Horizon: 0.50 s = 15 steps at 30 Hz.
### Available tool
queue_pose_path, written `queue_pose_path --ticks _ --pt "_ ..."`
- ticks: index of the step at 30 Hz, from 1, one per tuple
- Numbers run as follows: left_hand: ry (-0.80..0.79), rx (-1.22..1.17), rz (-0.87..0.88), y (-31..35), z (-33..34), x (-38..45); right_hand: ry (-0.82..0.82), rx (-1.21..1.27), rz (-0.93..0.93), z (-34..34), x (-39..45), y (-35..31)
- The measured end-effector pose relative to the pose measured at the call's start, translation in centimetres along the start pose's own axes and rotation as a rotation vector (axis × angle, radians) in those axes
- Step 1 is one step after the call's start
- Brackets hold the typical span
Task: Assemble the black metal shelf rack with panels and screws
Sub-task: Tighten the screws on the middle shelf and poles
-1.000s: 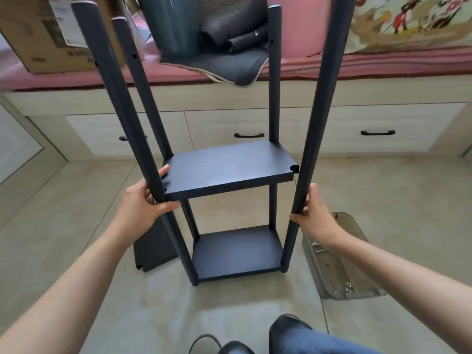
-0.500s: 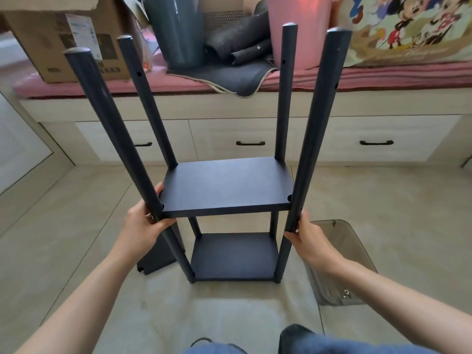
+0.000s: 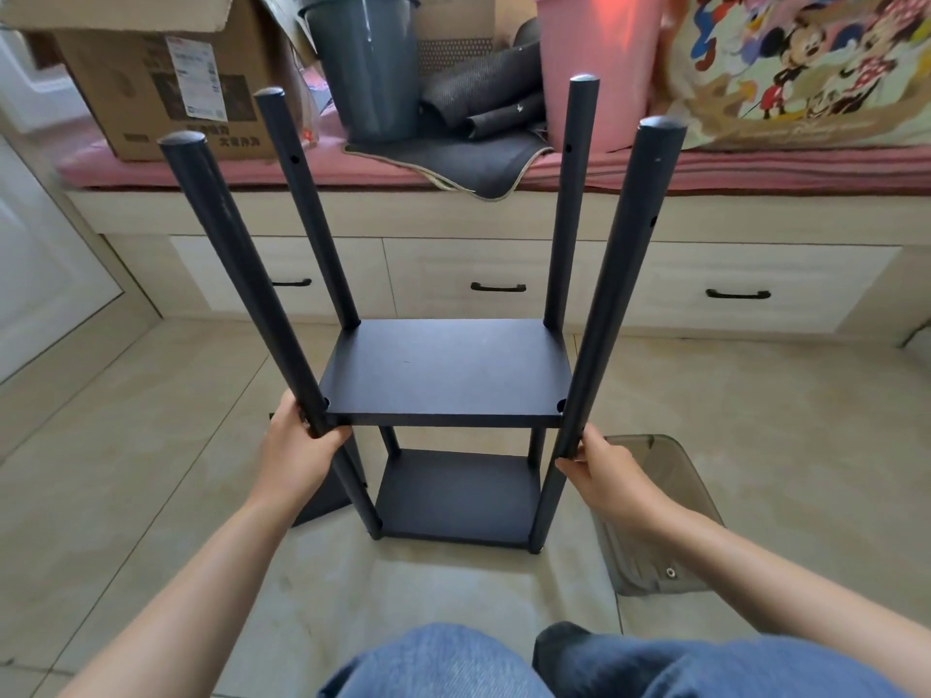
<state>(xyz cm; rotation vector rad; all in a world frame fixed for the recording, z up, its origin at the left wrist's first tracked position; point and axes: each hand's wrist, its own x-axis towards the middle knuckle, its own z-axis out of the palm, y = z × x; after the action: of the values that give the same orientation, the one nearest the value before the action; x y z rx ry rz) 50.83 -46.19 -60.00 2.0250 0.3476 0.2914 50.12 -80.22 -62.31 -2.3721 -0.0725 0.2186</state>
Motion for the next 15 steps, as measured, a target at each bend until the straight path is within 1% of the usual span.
queue_pose_path --ticks 2,4,6,8,9,11,13,15 --pt "0.034 -0.057 -0.044 0.2 0.3 -1.1 0.022 0.007 -0.025 -1.0 -0.6 -0.3" --pt "0.074 -0.174 -0.087 0.4 0.5 -2.8 0.062 0.011 -0.067 -2.0 -1.4 -0.6" --pt "0.148 -0.265 -0.125 0.9 0.9 -4.9 0.105 0.018 -0.090 -3.2 -2.3 -1.0" --pt "0.230 -0.275 -0.114 1.5 1.6 -7.0 0.154 0.044 -0.110 -4.5 -3.0 -1.8" --pt "0.246 -0.257 -0.082 2.0 2.1 -7.9 0.182 0.068 -0.127 -5.2 -3.3 -2.5" --pt "0.213 -0.188 0.030 3.6 3.3 -9.2 0.235 0.117 -0.178 -6.7 -3.6 -4.2" --pt "0.135 -0.057 0.224 5.3 4.6 -9.5 0.263 0.153 -0.225 -8.1 -3.8 -5.9" --pt "0.041 0.174 0.478 7.0 6.0 -9.0 0.266 0.197 -0.248 -9.0 -3.8 -7.3"
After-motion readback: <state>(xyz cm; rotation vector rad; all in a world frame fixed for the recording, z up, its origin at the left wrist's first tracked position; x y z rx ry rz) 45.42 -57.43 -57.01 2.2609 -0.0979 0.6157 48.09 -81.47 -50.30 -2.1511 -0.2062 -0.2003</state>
